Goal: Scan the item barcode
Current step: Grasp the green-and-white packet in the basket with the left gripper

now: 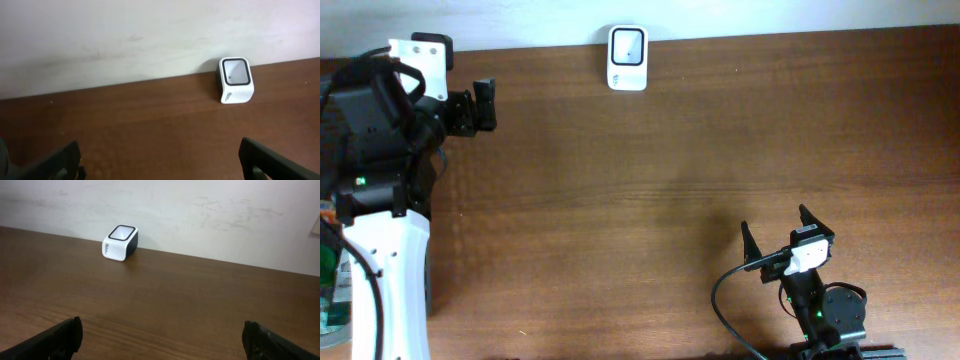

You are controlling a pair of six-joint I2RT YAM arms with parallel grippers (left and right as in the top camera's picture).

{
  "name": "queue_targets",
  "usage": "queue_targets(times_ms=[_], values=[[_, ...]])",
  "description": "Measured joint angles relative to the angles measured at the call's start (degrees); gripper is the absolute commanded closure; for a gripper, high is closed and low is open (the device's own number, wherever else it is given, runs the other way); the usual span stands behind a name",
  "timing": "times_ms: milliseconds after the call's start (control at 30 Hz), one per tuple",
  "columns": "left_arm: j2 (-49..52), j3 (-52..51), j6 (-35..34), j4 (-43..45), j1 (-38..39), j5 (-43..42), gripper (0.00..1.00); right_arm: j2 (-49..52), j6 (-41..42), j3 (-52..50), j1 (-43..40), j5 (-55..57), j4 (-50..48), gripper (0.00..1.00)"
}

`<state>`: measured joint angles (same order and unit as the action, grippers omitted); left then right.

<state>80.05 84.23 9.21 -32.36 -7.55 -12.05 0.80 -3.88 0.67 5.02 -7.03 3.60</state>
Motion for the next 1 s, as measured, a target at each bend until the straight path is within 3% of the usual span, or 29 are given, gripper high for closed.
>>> queue_targets(times_ms=[100,167,267,400,500,667,767,1000], values=[[-0.50,0.07,-0.02,-1.53,-0.28,-0.02,0.00,0.00,-0.02,0.00,0.00,0.02,0.00,0.02],[-0.87,4.98,-0.28,-9.55,-3.67,-0.42,0.01,0.00,0.00,0.00,0.00,0.00,-0.02,0.02],[-1.11,19.91,-0.70,-18.93,-18.45,-0.83,0.01,-0.04,0.00,0.00,0.00,0.00,0.00,0.02],[0.72,21.35,-6.47,-22.14,-37.09,-1.07,0.01,-0.04,0.00,0.00,0.00,-0.13,-0.02,0.02],[7.67,21.24,-7.56,-23.80,-42.86,-0.13,0.01,-0.07,-0.02,0.00,0.00,-0.17,-0.02,0.02],[15.63,10.43,-0.98,-18.95,-44.39,-0.98,0.01,-0.07,0.02,0.00,0.00,-0.17,0.00,0.02],[16.41,-3.96,9.03,-4.61,-44.37,-3.23,0.01,-0.07,-0.04,0.00,0.00,-0.17,-0.02,0.02],[25.51,-9.01,21.90,1.73,-43.93,-10.64,0.12,0.00,-0.02,0.00,0.00,-0.17,-0.02,0.02]])
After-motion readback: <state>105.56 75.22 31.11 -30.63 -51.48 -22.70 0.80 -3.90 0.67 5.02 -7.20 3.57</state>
